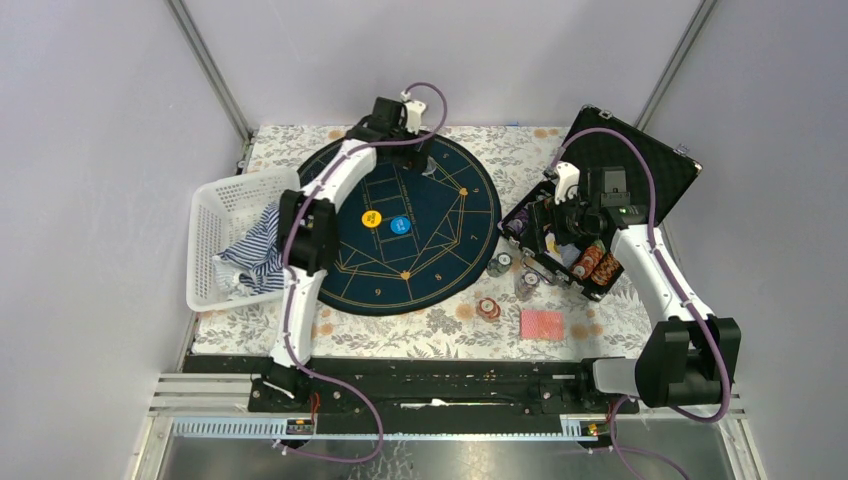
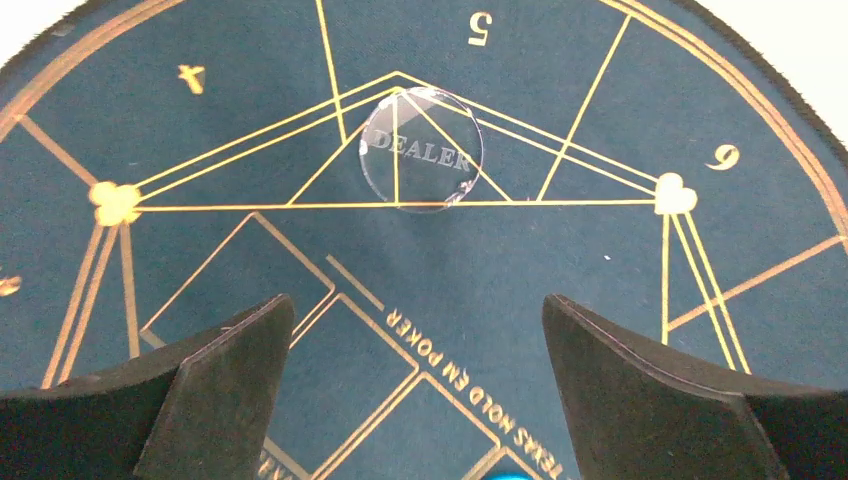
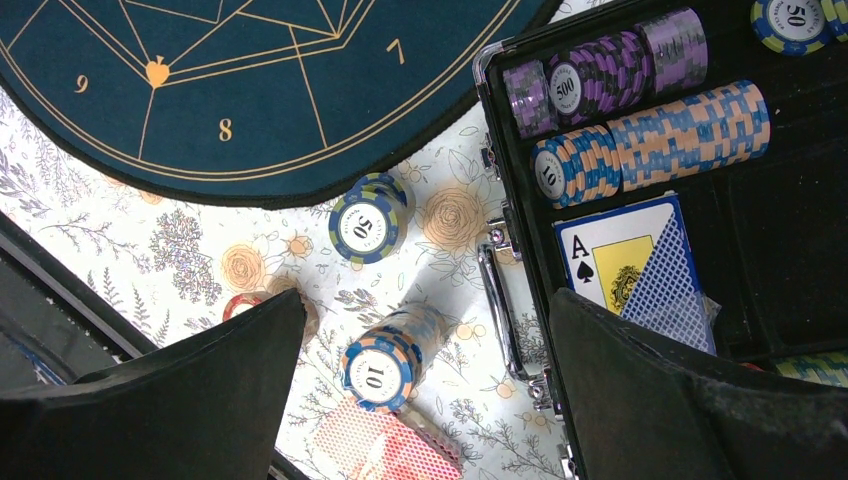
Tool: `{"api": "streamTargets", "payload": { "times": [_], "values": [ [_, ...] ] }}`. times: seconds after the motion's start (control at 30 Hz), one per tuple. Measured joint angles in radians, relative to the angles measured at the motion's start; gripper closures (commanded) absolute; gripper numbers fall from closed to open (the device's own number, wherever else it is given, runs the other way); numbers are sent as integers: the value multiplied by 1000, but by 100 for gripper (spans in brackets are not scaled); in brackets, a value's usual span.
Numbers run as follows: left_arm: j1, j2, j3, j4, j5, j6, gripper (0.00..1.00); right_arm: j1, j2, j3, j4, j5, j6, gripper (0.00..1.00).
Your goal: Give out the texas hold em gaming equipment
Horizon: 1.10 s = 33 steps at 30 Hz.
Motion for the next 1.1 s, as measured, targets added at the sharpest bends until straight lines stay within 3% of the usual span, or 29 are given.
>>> {"api": "streamTargets", "payload": {
  "times": [0.37, 0.73, 0.87, 1.1],
  "values": [
    [-35, 237, 90, 74, -48, -17, 1, -9, 0, -9, -1, -6, -6, 0],
    [-43, 323, 192, 165, -70, -30, 2, -13, 10, -10, -1, -6, -7, 0],
    [-45, 345, 221, 189, -76, -35, 10, -14, 19, -10, -1, -6, -7, 0],
    [-50, 357, 233, 199, -89, -50, 32, -17, 21, -10, -1, -5, -7, 0]
  ]
}}
